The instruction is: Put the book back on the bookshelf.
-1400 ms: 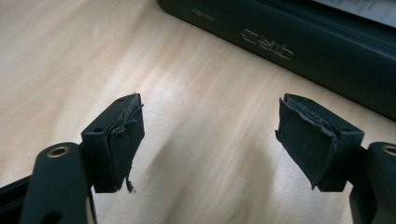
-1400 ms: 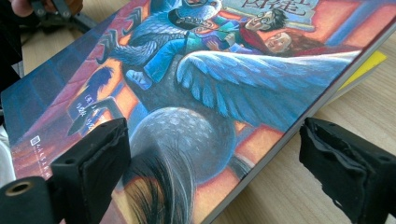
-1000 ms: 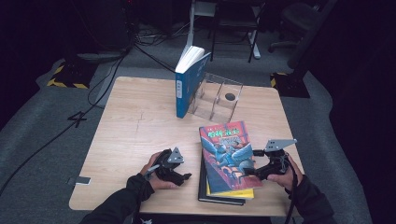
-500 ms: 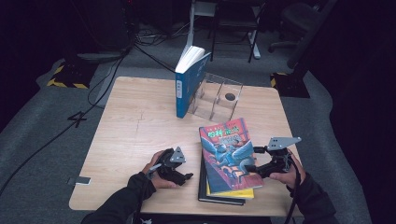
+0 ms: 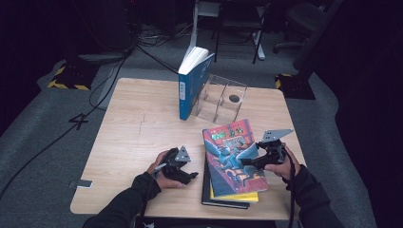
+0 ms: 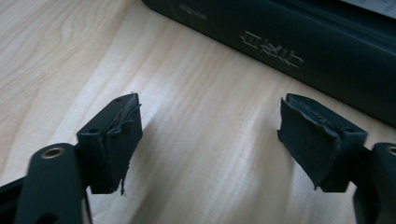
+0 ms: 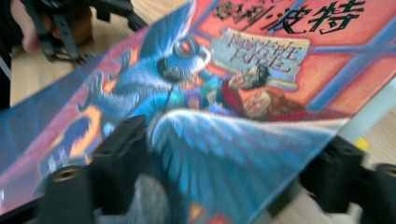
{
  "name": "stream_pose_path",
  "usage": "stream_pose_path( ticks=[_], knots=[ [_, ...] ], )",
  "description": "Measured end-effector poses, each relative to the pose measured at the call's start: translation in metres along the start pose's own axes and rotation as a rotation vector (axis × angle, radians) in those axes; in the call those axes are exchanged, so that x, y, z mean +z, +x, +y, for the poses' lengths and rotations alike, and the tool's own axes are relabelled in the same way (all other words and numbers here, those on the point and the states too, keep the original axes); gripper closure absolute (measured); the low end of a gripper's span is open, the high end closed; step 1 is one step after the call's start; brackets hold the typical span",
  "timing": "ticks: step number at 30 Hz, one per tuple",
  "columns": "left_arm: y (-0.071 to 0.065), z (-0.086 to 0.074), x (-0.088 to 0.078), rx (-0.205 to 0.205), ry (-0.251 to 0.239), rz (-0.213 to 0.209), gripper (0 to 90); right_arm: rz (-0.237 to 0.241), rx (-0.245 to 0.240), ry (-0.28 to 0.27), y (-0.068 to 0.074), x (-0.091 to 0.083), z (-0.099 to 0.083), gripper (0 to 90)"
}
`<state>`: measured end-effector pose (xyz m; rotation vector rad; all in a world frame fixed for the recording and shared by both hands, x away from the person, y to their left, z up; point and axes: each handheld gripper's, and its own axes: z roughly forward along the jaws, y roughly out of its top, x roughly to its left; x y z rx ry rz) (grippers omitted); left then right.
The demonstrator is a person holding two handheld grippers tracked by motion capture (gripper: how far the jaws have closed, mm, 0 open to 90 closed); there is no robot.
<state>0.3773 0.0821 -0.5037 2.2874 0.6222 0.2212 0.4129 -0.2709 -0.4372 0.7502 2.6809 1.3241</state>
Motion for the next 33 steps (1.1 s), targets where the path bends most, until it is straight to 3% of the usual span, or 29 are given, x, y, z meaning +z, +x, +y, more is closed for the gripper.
stream_pose_path(
  ticks=[9,15,21,29,33],
  knots=[
    [0.017,0.015,0.009,-0.004,-0.027,0.055,25.5,0.072,-0.007,-0.031,-0.002,0.009,0.003,57.8],
    [0.027,0.034,0.016,-0.003,-0.069,0.084,27.8,0.061,-0.017,-0.077,0.002,0.007,-0.002,71.1],
    [0.038,0.048,0.021,-0.015,-0.127,0.101,30.3,0.062,-0.032,-0.102,0.004,0.004,-0.002,76.0],
    [0.044,0.058,0.020,-0.010,-0.157,0.081,44.9,0.049,-0.058,-0.145,0.010,-0.002,-0.002,77.1],
    [0.048,0.064,0.014,-0.019,-0.197,0.066,46.3,0.046,-0.069,-0.171,0.013,-0.006,-0.001,77.6]
  ],
)
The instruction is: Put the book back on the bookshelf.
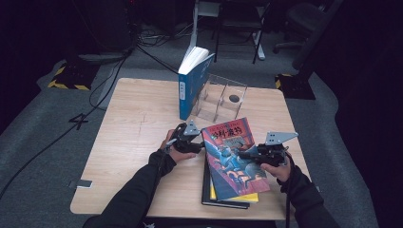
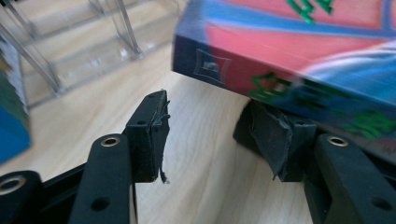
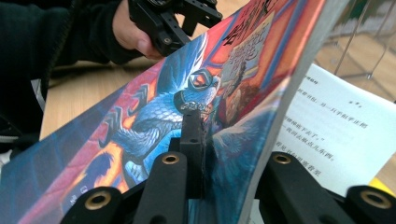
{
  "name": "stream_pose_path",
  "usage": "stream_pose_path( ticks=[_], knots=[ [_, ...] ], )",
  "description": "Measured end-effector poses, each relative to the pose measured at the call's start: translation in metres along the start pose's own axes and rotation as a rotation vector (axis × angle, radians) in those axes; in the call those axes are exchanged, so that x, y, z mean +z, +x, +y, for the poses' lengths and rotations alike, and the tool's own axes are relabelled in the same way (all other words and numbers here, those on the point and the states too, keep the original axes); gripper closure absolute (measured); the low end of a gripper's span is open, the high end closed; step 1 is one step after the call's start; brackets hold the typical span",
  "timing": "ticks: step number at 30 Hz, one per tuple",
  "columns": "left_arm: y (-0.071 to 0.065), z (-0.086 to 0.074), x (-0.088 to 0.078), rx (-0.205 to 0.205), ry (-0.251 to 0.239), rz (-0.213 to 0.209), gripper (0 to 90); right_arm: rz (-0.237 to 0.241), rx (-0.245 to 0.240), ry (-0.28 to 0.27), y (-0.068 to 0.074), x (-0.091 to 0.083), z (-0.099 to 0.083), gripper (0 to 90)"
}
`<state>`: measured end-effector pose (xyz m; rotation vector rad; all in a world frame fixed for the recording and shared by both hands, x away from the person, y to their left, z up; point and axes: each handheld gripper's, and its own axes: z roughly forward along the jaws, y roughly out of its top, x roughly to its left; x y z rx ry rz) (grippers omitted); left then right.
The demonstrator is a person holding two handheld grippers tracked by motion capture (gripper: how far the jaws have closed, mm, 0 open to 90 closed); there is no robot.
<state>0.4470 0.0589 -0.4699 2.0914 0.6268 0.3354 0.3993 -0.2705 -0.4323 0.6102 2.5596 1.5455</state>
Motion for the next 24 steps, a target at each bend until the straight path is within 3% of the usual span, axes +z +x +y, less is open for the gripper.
stream_pose_path(
  ticks=[3,8,11,15,20,24],
  knots=[
    [0.006,0.008,-0.006,-0.030,-0.044,-0.011,50.0,-0.010,-0.028,-0.044,0.007,-0.005,0.005,79.1],
    [0.011,0.019,-0.018,-0.019,-0.096,-0.037,55.3,-0.024,-0.053,-0.089,0.014,-0.011,0.013,80.3],
    [0.009,0.030,-0.028,0.026,-0.144,-0.064,72.4,-0.036,-0.088,-0.119,0.018,-0.015,0.017,80.3],
    [0.006,0.048,-0.041,0.085,-0.154,-0.071,89.0,-0.062,-0.131,-0.150,0.024,-0.020,0.024,79.8],
    [0.005,0.064,-0.049,0.104,-0.167,-0.085,89.6,-0.060,-0.149,-0.141,0.031,-0.022,0.032,70.9],
    [-0.002,0.072,-0.049,0.130,-0.170,-0.088,89.6,-0.049,-0.159,-0.096,0.029,-0.021,0.039,70.4]
  ],
)
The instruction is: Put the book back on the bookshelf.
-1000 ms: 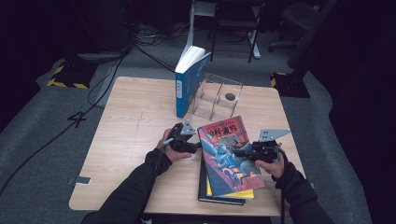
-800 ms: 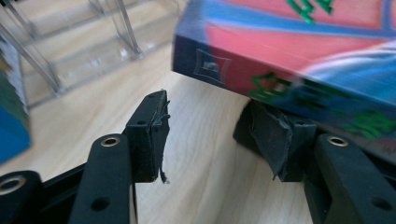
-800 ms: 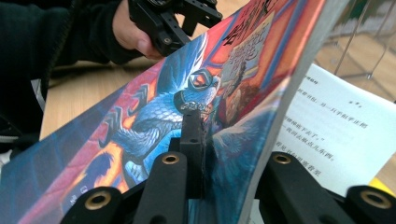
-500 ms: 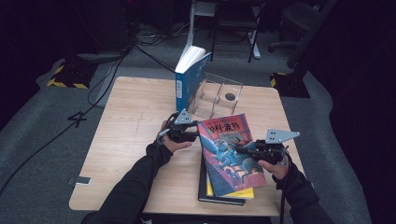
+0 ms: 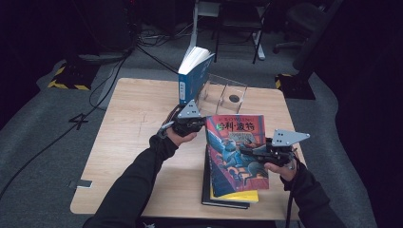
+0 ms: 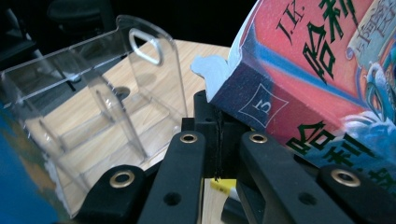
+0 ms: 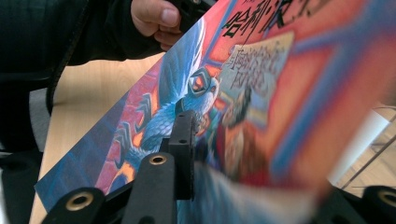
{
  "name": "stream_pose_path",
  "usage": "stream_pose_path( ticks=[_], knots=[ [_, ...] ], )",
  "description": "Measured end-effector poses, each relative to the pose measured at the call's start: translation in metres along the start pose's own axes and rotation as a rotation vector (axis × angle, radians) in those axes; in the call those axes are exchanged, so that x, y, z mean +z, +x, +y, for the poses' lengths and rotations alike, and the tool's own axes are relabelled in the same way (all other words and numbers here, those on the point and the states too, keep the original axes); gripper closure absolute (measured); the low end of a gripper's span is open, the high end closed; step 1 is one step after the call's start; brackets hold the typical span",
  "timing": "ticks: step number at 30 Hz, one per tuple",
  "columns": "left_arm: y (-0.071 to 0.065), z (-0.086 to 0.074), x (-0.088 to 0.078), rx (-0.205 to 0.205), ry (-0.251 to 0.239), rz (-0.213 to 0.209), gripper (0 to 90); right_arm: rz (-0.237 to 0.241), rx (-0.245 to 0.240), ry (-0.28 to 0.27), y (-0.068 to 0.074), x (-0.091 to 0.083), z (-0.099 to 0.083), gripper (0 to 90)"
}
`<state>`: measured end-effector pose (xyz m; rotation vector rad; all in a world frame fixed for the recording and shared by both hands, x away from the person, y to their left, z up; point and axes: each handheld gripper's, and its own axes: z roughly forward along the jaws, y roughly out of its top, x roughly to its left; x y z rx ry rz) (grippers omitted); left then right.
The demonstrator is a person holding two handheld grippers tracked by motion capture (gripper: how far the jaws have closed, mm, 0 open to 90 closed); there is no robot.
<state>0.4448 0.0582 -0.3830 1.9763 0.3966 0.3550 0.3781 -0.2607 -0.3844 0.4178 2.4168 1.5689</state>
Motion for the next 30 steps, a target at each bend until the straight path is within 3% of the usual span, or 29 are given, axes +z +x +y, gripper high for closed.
stream_pose_path(
  ticks=[6,12,20,22,26,30],
  knots=[
    [-0.002,0.009,-0.001,0.016,-0.005,0.007,89.7,-0.020,-0.028,0.020,0.001,-0.002,0.006,77.5],
    [-0.003,0.028,-0.014,0.046,-0.028,0.024,89.7,-0.052,-0.044,-0.024,0.004,-0.004,0.012,80.5],
    [0.002,0.047,-0.029,0.069,-0.044,0.054,89.7,-0.138,-0.113,-0.066,0.009,0.003,0.023,82.0],
    [-0.002,0.049,-0.034,0.094,-0.046,0.070,89.7,-0.163,-0.141,-0.088,0.013,0.004,0.023,82.6],
    [-0.012,0.049,-0.039,0.104,-0.069,0.066,89.5,-0.170,-0.147,-0.116,0.022,0.001,0.019,83.3],
    [-0.026,0.051,-0.045,0.112,-0.090,0.087,86.2,-0.182,-0.197,-0.141,0.038,-0.008,0.016,83.4]
  ],
)
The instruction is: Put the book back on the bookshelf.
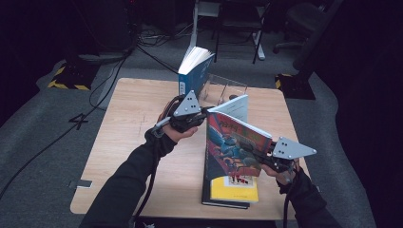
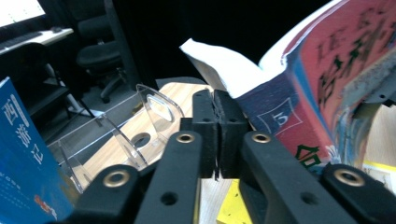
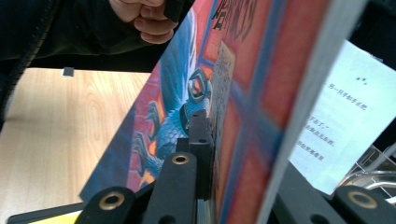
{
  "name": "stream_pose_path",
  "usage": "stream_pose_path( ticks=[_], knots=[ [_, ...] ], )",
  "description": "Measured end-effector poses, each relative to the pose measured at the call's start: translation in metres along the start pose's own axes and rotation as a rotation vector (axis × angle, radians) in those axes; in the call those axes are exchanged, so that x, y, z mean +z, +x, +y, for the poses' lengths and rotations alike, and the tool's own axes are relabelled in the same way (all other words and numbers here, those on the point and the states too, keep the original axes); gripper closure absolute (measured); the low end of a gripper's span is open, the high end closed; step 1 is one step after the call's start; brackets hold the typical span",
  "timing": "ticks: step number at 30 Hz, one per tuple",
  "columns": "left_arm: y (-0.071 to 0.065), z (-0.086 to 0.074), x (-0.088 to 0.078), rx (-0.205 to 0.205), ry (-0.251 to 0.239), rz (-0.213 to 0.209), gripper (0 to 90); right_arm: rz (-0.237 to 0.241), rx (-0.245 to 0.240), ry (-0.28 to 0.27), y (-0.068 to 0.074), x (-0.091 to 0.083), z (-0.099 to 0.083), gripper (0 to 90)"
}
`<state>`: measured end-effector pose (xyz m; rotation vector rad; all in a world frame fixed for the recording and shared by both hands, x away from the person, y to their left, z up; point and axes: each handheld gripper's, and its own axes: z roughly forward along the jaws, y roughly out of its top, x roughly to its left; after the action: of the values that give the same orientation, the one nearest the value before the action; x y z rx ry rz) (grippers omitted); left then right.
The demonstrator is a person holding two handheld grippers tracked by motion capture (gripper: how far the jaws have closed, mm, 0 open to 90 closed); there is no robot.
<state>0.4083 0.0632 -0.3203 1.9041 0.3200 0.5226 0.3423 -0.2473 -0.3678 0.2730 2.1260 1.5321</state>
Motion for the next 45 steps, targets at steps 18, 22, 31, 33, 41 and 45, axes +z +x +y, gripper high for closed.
stream_pose_path(
  ticks=[18,22,31,33,41,45],
  knots=[
    [-0.051,-0.045,-0.014,-0.054,0.028,-0.005,59.5,0.014,-0.008,-0.034,0.015,-0.023,-0.009,83.8],
    [-0.062,-0.057,-0.014,-0.052,0.091,-0.015,56.1,0.016,-0.009,-0.038,0.016,-0.024,-0.009,83.8],
    [-0.074,-0.078,-0.012,-0.071,0.203,-0.069,51.1,0.021,-0.020,-0.038,0.019,-0.027,-0.009,83.8],
    [-0.075,-0.084,-0.013,-0.105,0.207,-0.096,48.1,0.024,-0.026,-0.036,0.020,-0.029,-0.009,83.7],
    [-0.088,-0.101,-0.012,-0.130,0.258,-0.166,40.1,0.024,-0.028,-0.038,0.022,-0.031,-0.009,83.7],
    [-0.097,-0.104,-0.005,-0.125,0.255,-0.199,37.5,0.029,-0.029,-0.042,0.024,-0.032,-0.009,83.6]
  ],
)
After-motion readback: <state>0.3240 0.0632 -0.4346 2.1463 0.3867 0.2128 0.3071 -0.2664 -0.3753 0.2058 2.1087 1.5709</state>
